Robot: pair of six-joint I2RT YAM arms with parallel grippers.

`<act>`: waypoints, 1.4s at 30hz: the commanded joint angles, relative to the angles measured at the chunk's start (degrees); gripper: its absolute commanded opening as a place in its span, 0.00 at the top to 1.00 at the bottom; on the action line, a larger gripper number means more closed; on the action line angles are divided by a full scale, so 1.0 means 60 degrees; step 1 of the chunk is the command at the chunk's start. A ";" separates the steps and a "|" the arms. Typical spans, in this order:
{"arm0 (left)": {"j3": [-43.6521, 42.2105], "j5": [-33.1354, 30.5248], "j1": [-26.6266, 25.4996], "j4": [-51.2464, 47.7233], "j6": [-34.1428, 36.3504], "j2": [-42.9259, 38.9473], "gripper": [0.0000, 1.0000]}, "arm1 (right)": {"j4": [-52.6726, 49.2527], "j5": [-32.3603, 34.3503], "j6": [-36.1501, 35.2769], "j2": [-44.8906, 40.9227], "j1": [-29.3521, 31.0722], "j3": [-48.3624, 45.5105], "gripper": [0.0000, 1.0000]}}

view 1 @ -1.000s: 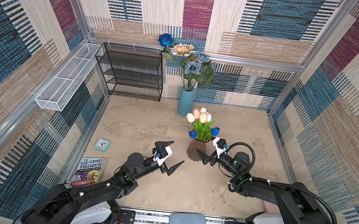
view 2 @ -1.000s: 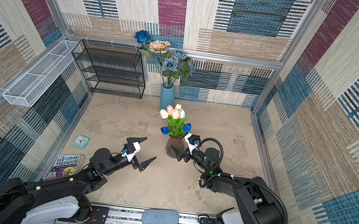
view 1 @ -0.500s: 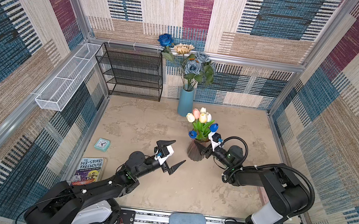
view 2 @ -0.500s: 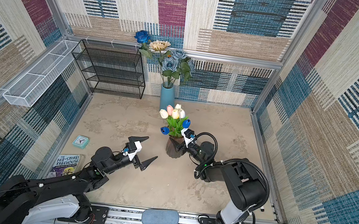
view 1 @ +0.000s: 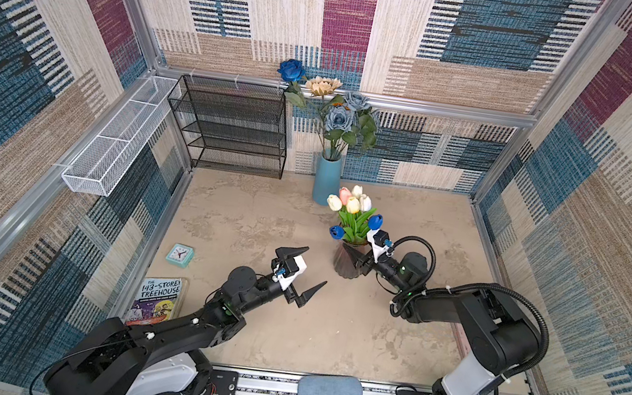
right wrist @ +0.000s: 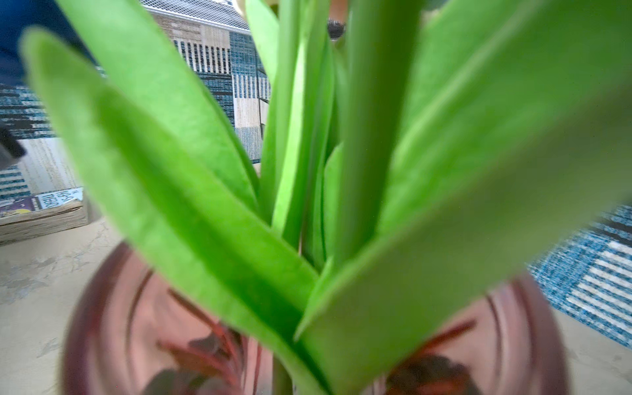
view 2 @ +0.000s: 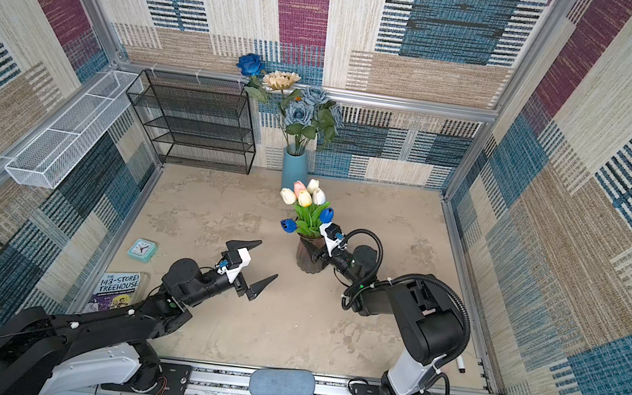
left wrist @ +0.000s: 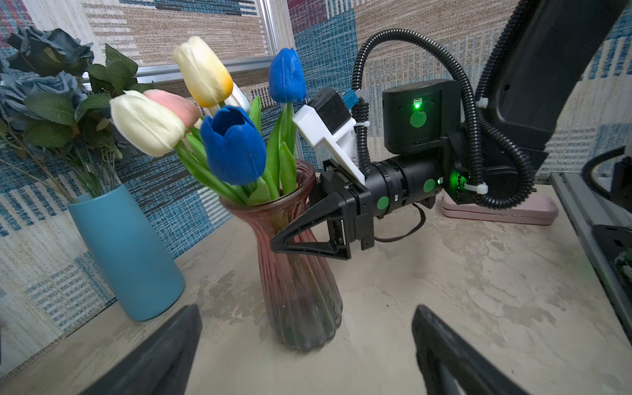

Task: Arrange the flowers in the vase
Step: 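Grasp the pink vase with the right gripper and slide it toward the teal vase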

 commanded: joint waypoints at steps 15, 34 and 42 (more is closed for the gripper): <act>0.0009 -0.0375 0.0005 0.0627 0.0188 0.0069 0.01 | 0.0752 -0.1566 0.2052 0.3775 -0.3125 0.6071 0.72; -0.0093 -0.0683 0.0005 -0.0147 0.0332 -0.0576 0.01 | -0.2413 -0.1211 0.1266 0.6505 -0.3149 1.0661 0.69; 0.0080 -0.0639 0.0005 -0.0177 0.0377 -0.0423 0.01 | -0.3111 -0.1284 0.0992 0.6719 -0.3150 1.1092 0.43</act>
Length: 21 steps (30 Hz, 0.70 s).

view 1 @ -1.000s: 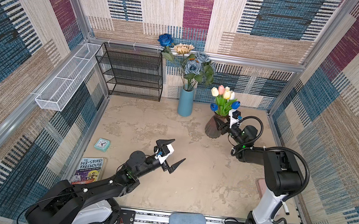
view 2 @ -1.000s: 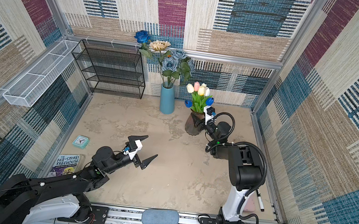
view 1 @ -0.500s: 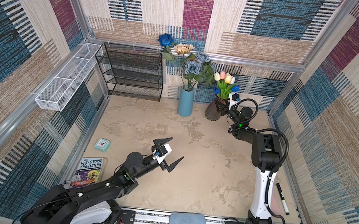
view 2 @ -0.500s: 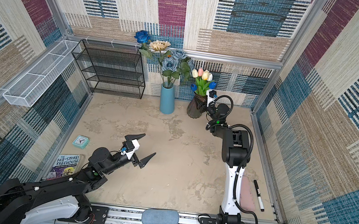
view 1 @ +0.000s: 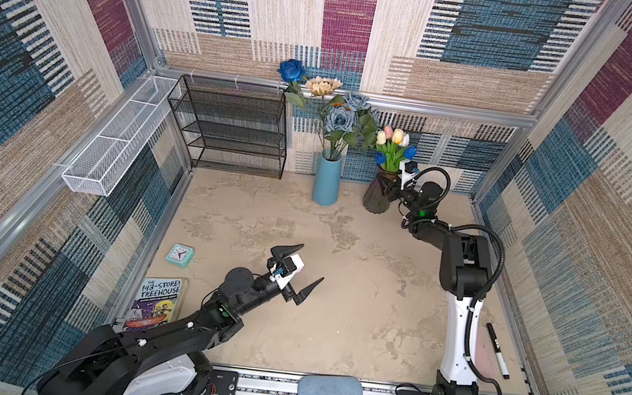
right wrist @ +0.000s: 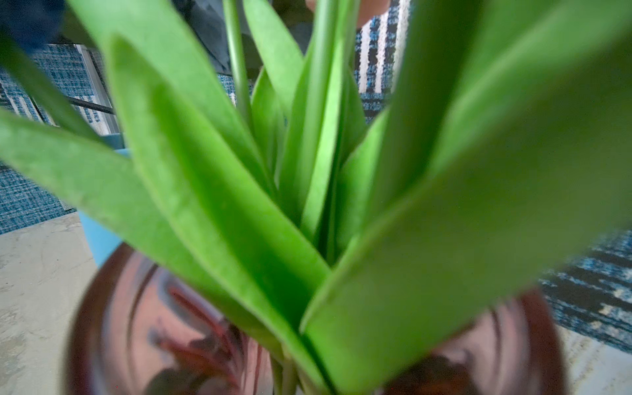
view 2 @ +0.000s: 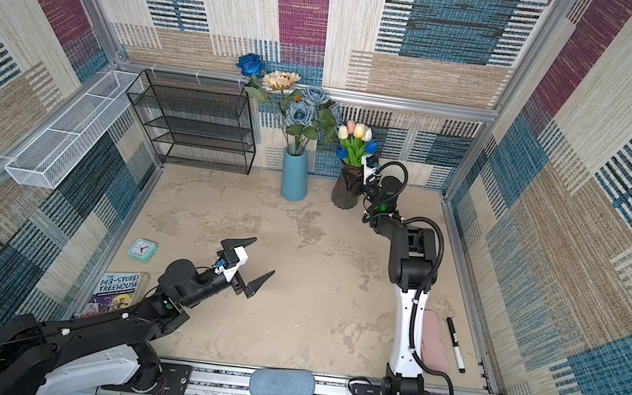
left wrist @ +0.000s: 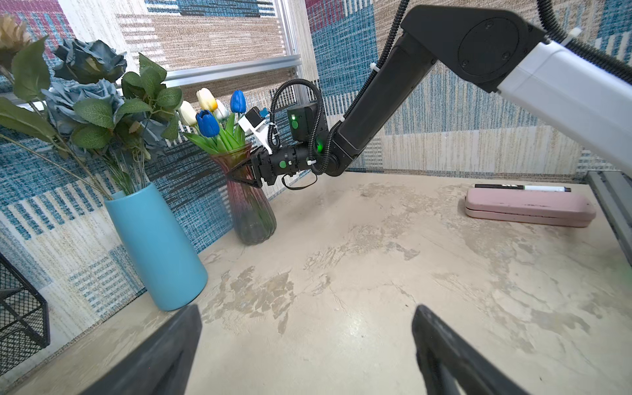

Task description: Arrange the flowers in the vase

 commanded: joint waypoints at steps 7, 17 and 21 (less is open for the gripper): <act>0.0260 0.0078 0.0005 0.0146 0.0117 0.0015 0.01 | 0.0387 -0.0039 -0.0031 -0.0088 0.0004 0.0219 0.00; 0.0277 -0.1040 0.0047 -0.0215 0.0347 -0.0380 0.01 | 0.0948 0.0346 -0.0441 -0.1717 -0.0028 -0.2452 0.00; 0.0163 -0.1633 0.0371 -0.0083 0.0266 -0.0412 0.01 | 0.1014 0.0571 -0.0690 -0.3204 -0.0023 -0.4186 0.00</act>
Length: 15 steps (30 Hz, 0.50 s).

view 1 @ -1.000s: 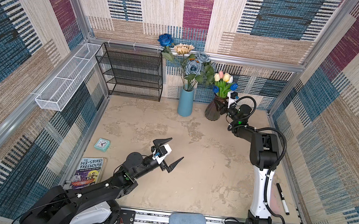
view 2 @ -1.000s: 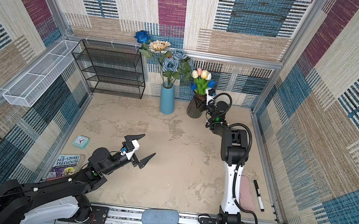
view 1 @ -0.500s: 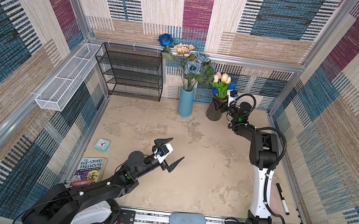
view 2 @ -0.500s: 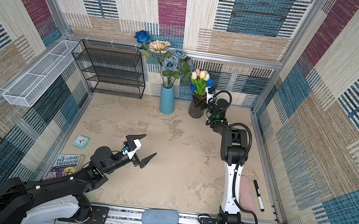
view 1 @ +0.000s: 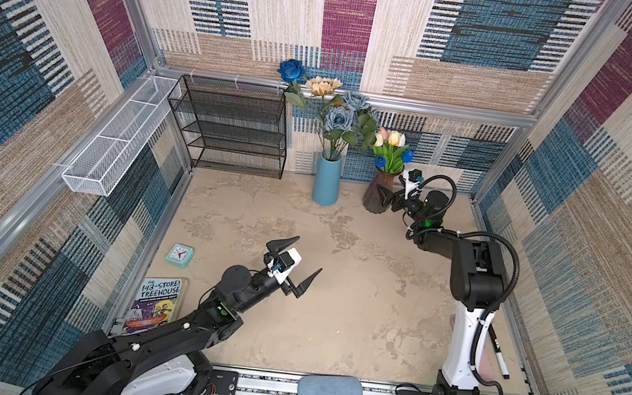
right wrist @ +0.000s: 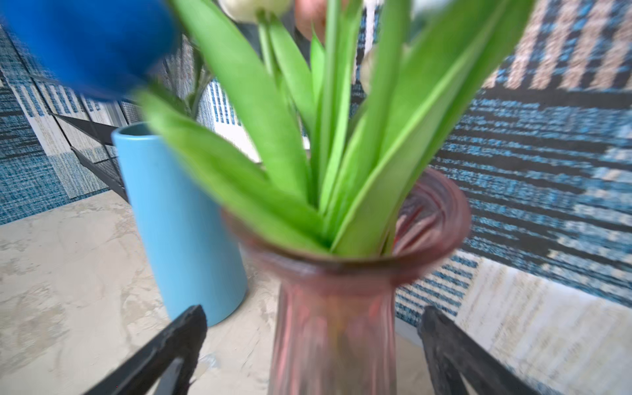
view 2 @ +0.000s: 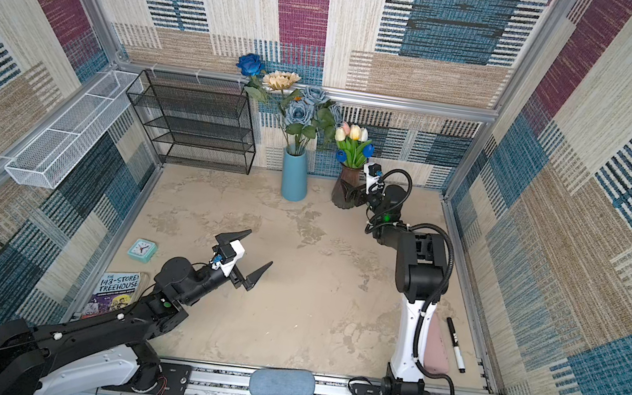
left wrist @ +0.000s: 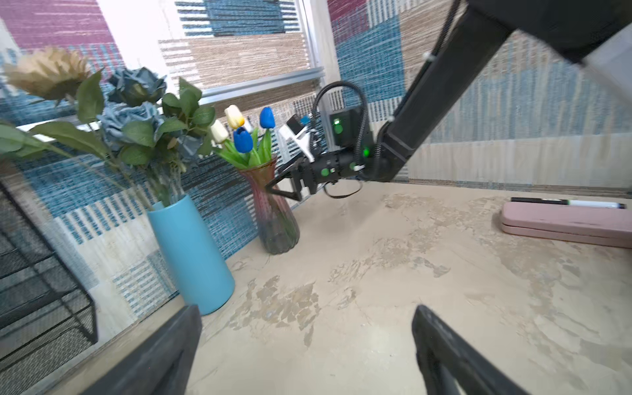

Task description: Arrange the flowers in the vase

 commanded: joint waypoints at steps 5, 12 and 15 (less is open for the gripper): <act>-0.0208 -0.3932 0.0699 0.0201 -0.0374 -0.0169 0.01 | 0.0576 0.1402 0.0242 -0.3777 0.0076 -0.3520 0.00; 0.0866 -0.6035 0.3118 -0.4606 -0.3159 -0.0394 0.01 | 0.1095 0.7659 0.1920 -0.8596 0.0776 -0.8674 0.00; 0.0687 -0.6101 0.3657 -0.4563 -0.3025 -0.0026 0.01 | -0.0162 0.8727 0.1662 -1.0077 0.0828 -0.9396 0.00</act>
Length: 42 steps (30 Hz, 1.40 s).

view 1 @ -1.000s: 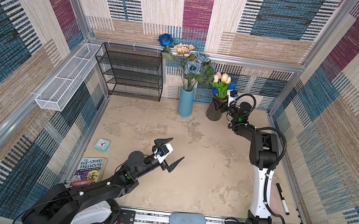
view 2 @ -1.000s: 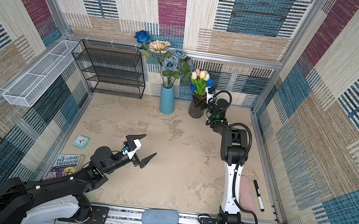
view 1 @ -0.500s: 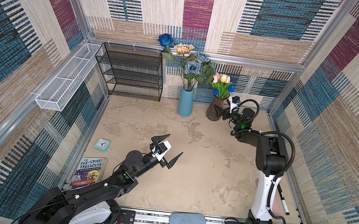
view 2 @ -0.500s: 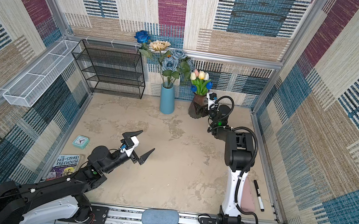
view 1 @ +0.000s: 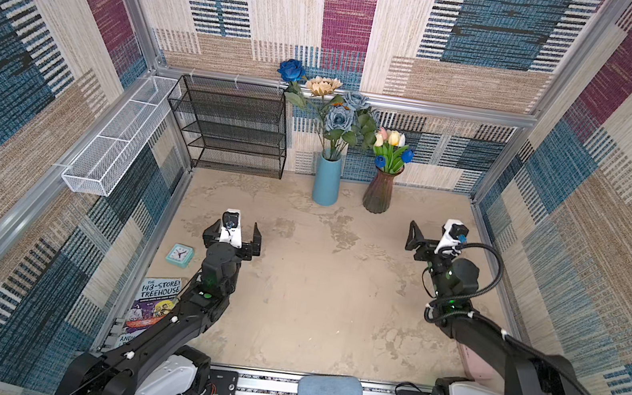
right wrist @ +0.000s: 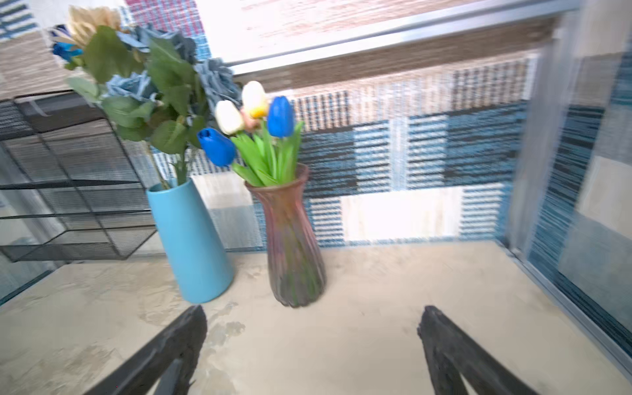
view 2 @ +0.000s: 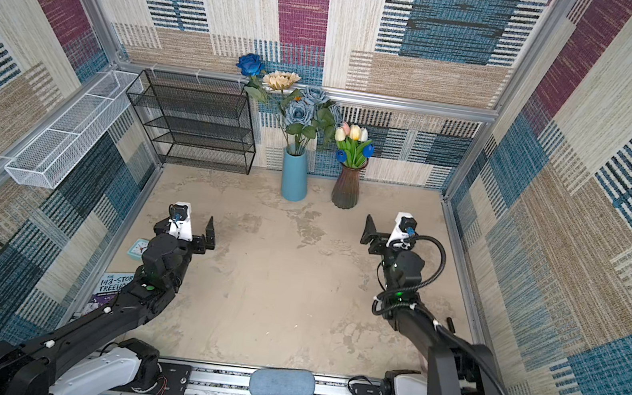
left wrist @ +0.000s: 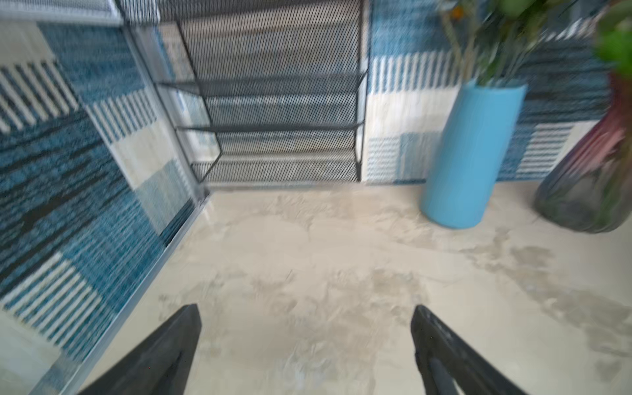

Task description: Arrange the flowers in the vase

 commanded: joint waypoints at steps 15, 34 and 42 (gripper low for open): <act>-0.1989 0.1742 0.1661 0.5997 0.0694 0.3706 0.01 | 0.3192 0.1840 -0.2444 0.1472 -0.0121 -0.2281 0.00; 0.0713 0.4702 0.3196 0.2270 0.0012 0.5129 0.00 | 0.3868 -0.0803 -0.1005 0.3498 -0.1519 -0.1599 0.00; 0.0516 0.4673 0.3221 0.2756 -0.0005 0.5135 0.00 | 0.3939 -0.0807 -0.1029 0.3459 -0.1519 -0.1645 0.00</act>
